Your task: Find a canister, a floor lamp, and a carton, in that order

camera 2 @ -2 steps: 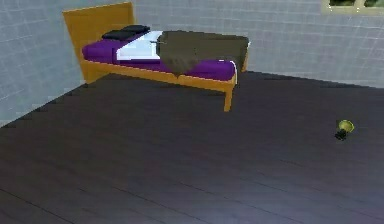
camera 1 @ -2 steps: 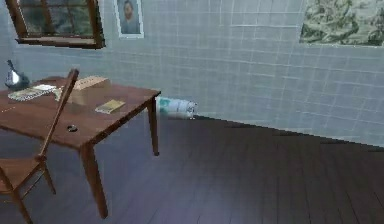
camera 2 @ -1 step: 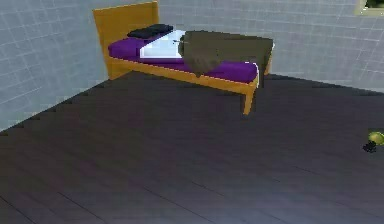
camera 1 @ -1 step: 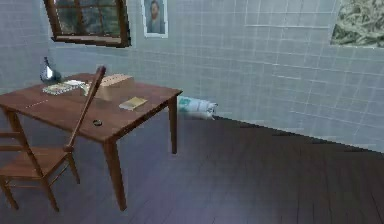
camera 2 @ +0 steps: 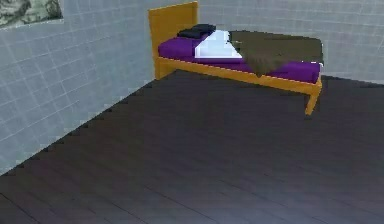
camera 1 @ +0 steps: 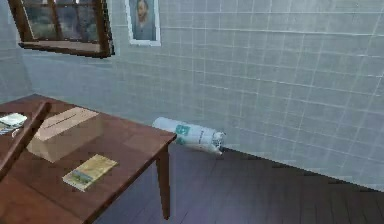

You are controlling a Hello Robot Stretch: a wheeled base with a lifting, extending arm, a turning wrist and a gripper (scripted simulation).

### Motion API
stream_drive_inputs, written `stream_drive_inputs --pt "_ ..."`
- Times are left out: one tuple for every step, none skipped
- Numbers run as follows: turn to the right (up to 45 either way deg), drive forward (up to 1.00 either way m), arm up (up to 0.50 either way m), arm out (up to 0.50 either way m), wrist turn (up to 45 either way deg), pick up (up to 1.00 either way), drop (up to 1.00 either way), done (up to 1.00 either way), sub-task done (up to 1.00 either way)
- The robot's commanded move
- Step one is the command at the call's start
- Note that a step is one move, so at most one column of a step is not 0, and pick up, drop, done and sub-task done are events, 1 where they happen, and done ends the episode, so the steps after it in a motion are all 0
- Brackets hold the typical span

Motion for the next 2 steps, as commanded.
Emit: stream_drive_inputs --pt "-27.0 0.00 0.00 0.00 0.0 0.00 0.00 0.00 0.00" --pt "0.0 0.00 0.00 0.00 0.0 0.00 0.00 1.00 0.00"
